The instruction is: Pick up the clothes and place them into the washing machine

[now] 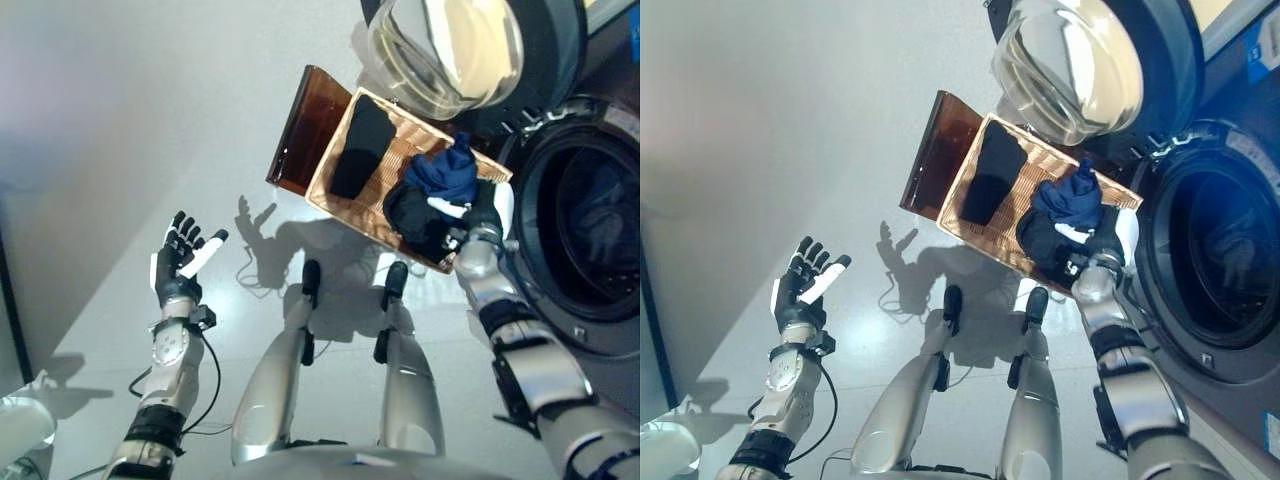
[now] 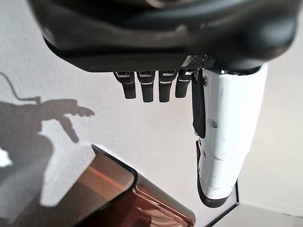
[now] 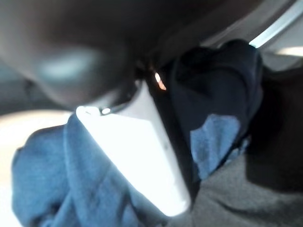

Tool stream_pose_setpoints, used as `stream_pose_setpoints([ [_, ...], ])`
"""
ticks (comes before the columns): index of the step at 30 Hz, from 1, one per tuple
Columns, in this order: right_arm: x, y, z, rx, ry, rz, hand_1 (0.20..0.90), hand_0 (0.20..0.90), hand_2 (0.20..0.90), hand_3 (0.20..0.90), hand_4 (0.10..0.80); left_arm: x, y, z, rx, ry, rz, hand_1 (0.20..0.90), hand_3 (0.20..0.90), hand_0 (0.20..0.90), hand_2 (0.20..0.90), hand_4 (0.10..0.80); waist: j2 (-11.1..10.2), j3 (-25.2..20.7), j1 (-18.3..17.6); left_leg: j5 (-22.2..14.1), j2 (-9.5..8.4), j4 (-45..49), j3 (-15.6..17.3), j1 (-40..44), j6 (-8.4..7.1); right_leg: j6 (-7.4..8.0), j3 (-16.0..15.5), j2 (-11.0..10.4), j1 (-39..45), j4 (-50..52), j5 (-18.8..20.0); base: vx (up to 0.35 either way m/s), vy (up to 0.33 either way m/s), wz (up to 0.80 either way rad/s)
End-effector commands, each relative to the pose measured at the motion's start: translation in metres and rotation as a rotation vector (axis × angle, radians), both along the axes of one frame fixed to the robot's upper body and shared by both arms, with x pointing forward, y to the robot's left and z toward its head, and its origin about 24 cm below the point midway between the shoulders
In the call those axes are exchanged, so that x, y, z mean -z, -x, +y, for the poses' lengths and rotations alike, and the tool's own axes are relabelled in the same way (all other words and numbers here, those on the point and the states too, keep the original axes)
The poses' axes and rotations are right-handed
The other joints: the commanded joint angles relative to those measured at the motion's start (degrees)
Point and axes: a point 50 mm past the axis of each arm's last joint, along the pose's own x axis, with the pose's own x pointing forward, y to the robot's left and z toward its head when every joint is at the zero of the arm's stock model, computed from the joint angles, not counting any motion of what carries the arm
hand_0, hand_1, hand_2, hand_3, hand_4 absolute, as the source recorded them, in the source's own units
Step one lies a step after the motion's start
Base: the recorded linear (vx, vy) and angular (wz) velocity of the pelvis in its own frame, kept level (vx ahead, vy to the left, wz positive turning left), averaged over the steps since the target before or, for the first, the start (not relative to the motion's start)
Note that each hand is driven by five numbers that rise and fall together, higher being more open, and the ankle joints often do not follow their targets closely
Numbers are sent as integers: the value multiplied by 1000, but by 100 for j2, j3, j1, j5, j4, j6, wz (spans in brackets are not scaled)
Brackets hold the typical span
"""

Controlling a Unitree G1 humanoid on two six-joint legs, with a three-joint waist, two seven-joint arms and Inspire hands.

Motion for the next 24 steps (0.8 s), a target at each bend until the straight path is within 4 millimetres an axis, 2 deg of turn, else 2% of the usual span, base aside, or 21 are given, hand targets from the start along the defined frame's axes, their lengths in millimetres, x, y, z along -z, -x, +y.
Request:
stream_pose_setpoints([
  [1, -1, 18, -11, -6, -61, -120, 200, 200, 200, 200, 300, 0, 18, 27, -115, -50, -26, 900, 900, 900, 900, 800, -236, -504, -22, -439, -20, 369, -17, -105, -430, 144, -54, -72, 290, -81, -185, 19, -34, -4],
  [6, 9, 36, -17, 29, -226, -196, 200, 200, 200, 200, 300, 7, 21, 27, -119, -35, -4, 900, 900, 900, 900, 800, -265, -565, -107, -441, 30, 280, -13, 122, -450, 137, -62, -41, 477, -101, -237, 11, -11, -2],
  [14, 14, 58, -25, 82, -486, -372, 200, 200, 200, 200, 300, 17, 27, 27, -137, 2, 25, 900, 900, 900, 900, 800, -334, -717, -241, -456, 84, 234, 10, 326, -464, 131, -42, -7, 635, -122, -287, 18, -17, -5],
  [21, 21, 65, -28, 140, -665, -472, 200, 200, 200, 200, 300, 19, 27, 23, -131, 20, 26, 900, 900, 900, 900, 800, -330, -771, -278, -472, 103, 246, 5, 354, -480, 114, -27, 4, 657, -112, -328, 0, 0, 0],
  [24, 35, 67, -28, 217, -924, -600, 200, 200, 200, 200, 300, 22, 28, 20, -125, 42, 35, 900, 900, 900, 900, 800, -285, -765, -281, -478, 106, 218, 27, 375, -497, 107, -17, 21, 671, -134, -337, 0, 0, 0],
])
